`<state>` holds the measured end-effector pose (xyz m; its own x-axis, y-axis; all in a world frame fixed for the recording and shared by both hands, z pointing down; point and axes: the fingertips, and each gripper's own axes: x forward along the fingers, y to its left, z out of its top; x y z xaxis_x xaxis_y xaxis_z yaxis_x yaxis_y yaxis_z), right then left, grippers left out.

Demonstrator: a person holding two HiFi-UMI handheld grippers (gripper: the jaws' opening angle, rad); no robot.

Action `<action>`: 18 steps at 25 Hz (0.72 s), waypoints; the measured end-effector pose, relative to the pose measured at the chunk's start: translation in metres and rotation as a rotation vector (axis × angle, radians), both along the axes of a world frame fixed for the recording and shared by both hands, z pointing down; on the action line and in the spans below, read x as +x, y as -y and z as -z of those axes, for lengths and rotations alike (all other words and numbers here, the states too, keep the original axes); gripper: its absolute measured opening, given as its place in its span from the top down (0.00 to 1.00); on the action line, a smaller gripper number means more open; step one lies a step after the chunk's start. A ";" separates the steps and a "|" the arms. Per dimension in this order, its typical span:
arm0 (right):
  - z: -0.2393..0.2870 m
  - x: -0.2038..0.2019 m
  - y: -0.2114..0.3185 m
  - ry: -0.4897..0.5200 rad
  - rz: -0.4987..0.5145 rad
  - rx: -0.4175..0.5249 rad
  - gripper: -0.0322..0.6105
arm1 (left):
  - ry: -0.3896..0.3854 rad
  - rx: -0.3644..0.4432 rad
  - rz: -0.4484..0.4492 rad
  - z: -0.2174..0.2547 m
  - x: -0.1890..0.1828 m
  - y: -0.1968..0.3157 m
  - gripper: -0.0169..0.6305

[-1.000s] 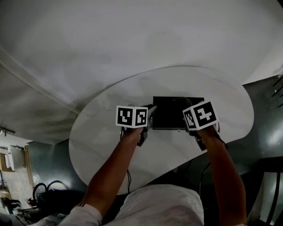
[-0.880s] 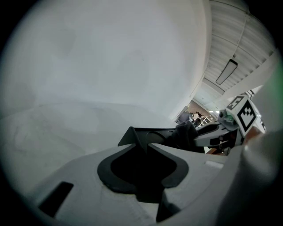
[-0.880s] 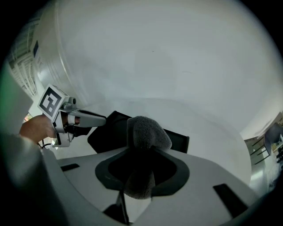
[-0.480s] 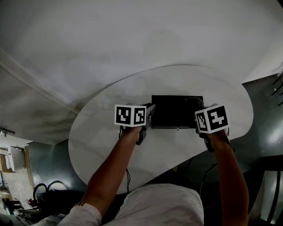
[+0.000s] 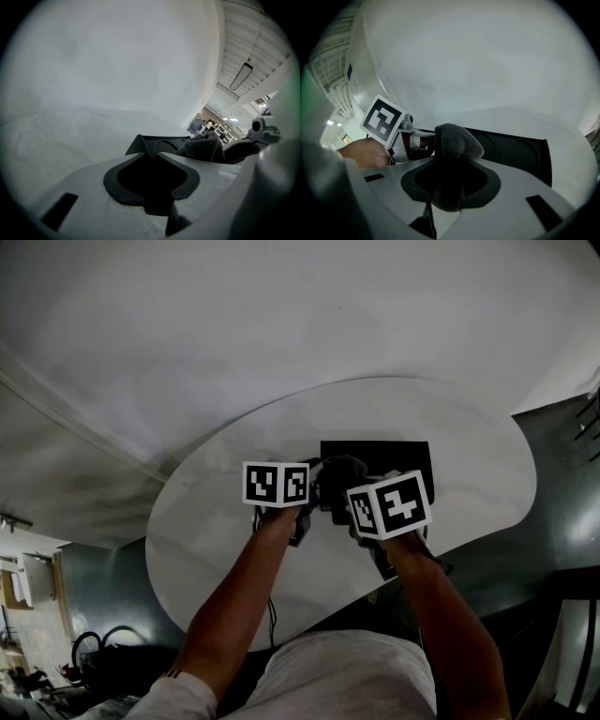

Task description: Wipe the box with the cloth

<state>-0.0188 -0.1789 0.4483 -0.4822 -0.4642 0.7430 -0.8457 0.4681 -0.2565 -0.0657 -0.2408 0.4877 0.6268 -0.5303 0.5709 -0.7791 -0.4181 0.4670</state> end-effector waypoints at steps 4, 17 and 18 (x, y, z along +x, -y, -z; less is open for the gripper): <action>-0.007 -0.002 0.003 -0.028 0.011 -0.006 0.81 | 0.002 0.000 0.000 0.000 0.000 0.000 0.84; -0.013 0.098 0.007 -0.152 -0.084 0.009 0.81 | 0.016 0.004 -0.003 -0.001 -0.002 0.001 0.84; -0.014 0.107 0.006 -0.155 -0.098 0.008 0.81 | 0.017 0.005 -0.004 -0.002 -0.001 0.001 0.84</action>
<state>0.0886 -0.1852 0.4619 -0.3146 -0.5098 0.8007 -0.9163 0.3832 -0.1161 -0.0671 -0.2417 0.4892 0.6186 -0.5310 0.5791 -0.7857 -0.4232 0.4512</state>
